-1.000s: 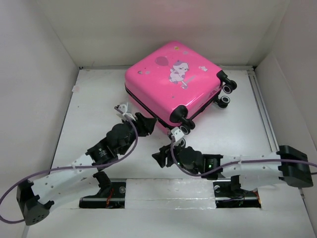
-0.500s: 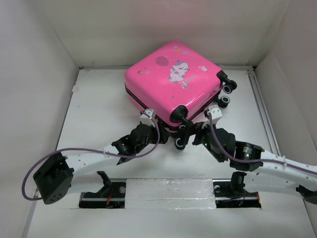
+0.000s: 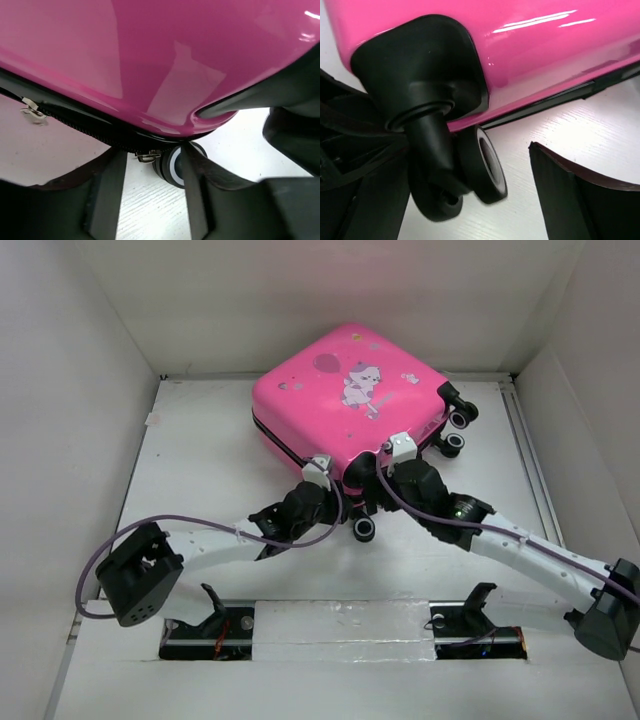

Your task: Pack the luggage

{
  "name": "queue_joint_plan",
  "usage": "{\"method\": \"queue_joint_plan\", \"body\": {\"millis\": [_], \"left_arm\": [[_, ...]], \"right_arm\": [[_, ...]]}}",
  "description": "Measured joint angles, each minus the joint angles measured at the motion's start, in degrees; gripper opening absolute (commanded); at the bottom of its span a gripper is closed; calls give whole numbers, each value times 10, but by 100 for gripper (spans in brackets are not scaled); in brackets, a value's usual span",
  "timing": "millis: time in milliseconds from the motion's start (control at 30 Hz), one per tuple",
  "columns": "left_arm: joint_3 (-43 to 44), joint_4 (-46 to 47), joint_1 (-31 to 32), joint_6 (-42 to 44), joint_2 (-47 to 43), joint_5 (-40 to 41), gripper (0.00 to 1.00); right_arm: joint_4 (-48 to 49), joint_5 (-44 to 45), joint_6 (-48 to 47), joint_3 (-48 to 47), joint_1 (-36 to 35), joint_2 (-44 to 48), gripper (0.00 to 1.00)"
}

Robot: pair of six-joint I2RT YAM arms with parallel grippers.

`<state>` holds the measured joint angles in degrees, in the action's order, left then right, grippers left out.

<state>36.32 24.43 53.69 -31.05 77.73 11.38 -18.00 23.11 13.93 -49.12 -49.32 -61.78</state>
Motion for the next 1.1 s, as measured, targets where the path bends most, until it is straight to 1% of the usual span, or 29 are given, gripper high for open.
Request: {"method": "queue_joint_plan", "body": {"millis": [33,100,133,167,267,300,333,433,467,533,567,733,1000,1100], "left_arm": [[2,0,2,1,2,2,32],[4,-2,5,2,4,3,29],[5,-2,6,2,7,3,29],[7,-2,7,3,9,4,23],[11,-2,11,6,19,7,16],[12,-1,11,6,22,9,6],[12,0,12,6,24,10,1],[12,6,15,7,30,18,0],[12,7,16,7,30,22,0],[13,7,17,7,30,28,0],[13,7,17,8,30,32,0],[6,-5,22,6,13,72,0],[-25,-40,8,3,-42,187,0],[-30,-46,7,-5,-55,197,0]], "right_arm": [[6,-19,-5,0,13,-8,91],[16,-51,-14,0,36,-22,85],[21,-69,-17,0,47,-27,83],[25,-83,-20,0,55,-31,79],[41,-129,-30,1,73,-39,64],[46,-142,-31,2,75,-39,55],[51,-153,-33,5,83,-40,38],[65,-178,-35,12,95,-40,19],[68,-182,-35,13,97,-40,11],[71,-191,-36,14,101,-40,5],[75,-193,-37,17,103,-39,0],[95,-204,-34,36,107,-23,0],[103,-213,-30,49,112,-9,0],[103,-214,-30,51,113,-7,0]]}}
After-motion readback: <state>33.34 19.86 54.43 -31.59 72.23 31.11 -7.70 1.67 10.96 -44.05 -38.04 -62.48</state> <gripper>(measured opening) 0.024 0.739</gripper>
